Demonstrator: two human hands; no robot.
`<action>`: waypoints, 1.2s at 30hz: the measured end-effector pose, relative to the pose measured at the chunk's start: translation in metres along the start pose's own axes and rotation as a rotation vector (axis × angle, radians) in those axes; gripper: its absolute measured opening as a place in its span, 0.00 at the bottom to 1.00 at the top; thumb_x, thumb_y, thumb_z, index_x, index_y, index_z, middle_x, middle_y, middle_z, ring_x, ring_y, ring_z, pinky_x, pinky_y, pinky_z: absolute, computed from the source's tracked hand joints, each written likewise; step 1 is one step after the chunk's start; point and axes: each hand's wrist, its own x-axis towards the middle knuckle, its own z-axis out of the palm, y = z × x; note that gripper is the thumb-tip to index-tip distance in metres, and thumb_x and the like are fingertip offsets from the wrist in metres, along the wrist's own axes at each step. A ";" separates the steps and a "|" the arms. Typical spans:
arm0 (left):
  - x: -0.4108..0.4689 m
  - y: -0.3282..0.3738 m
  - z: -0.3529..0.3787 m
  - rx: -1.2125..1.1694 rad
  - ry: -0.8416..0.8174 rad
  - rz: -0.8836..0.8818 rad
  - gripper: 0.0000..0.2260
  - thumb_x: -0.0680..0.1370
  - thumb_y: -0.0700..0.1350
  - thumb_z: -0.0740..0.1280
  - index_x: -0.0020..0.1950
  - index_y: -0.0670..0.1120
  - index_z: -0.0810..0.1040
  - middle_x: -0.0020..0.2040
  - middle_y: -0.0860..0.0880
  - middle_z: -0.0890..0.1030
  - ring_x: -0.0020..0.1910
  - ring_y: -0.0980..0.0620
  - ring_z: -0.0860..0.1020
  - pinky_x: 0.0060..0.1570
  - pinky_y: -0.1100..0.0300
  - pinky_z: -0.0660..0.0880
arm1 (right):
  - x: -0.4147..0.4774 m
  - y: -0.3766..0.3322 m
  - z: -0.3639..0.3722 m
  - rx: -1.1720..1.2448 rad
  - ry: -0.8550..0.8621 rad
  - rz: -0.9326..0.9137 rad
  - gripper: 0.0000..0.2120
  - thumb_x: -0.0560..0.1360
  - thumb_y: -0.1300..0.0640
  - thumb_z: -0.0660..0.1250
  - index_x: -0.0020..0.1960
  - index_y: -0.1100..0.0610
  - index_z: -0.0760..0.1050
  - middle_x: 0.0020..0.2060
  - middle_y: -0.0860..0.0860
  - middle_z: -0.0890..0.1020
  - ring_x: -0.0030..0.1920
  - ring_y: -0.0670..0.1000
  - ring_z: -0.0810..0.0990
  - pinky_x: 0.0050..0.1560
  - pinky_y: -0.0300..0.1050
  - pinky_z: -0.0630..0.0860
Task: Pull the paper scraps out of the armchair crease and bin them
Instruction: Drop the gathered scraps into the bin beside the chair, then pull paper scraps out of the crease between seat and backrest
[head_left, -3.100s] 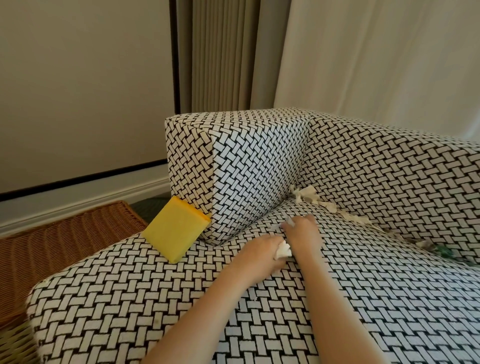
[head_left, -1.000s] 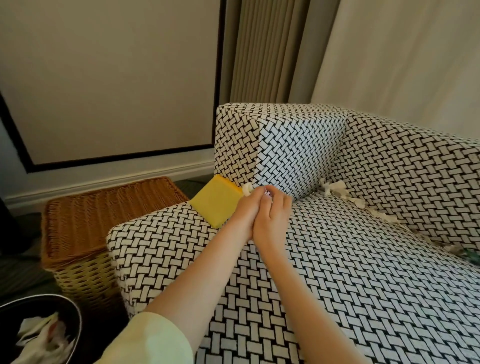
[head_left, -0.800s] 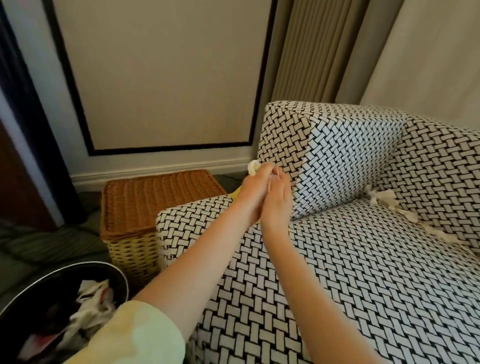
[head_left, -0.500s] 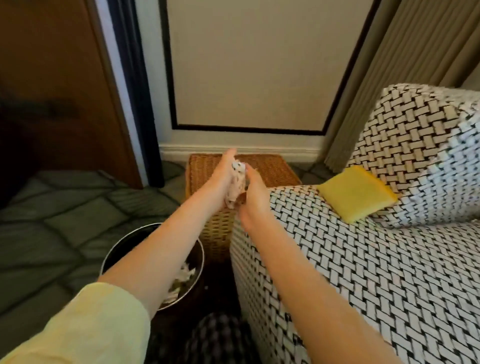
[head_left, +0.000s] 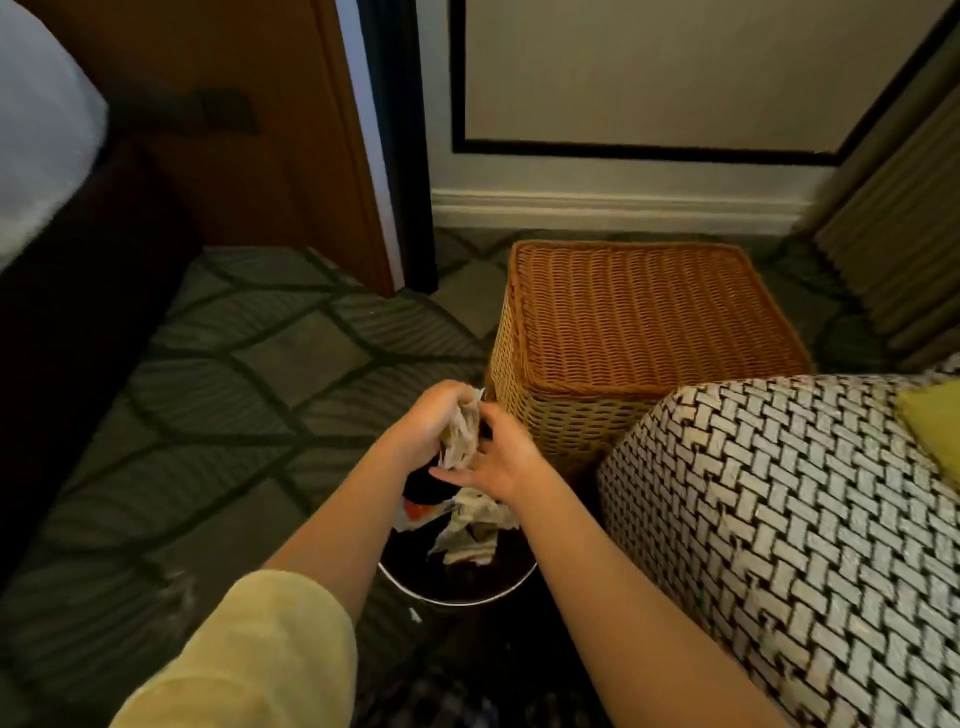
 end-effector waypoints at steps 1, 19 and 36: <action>0.000 -0.003 -0.001 0.021 -0.020 0.011 0.05 0.75 0.42 0.59 0.49 0.43 0.71 0.41 0.43 0.71 0.41 0.46 0.72 0.41 0.57 0.67 | 0.001 0.003 -0.002 0.008 0.027 0.004 0.13 0.81 0.52 0.54 0.46 0.57 0.73 0.49 0.57 0.76 0.61 0.60 0.71 0.59 0.60 0.69; -0.011 -0.005 -0.019 0.393 -0.007 -0.148 0.14 0.75 0.33 0.60 0.57 0.45 0.77 0.59 0.44 0.77 0.57 0.46 0.74 0.56 0.55 0.70 | -0.033 -0.001 -0.012 0.148 0.254 0.183 0.21 0.80 0.53 0.55 0.71 0.57 0.63 0.71 0.58 0.65 0.71 0.61 0.61 0.70 0.65 0.55; -0.101 0.127 0.202 0.241 -0.500 -0.059 0.07 0.76 0.36 0.64 0.44 0.48 0.77 0.41 0.48 0.81 0.42 0.51 0.79 0.45 0.59 0.75 | -0.192 -0.107 -0.114 0.585 0.543 -0.445 0.05 0.78 0.58 0.61 0.48 0.56 0.76 0.42 0.52 0.80 0.41 0.50 0.79 0.45 0.42 0.76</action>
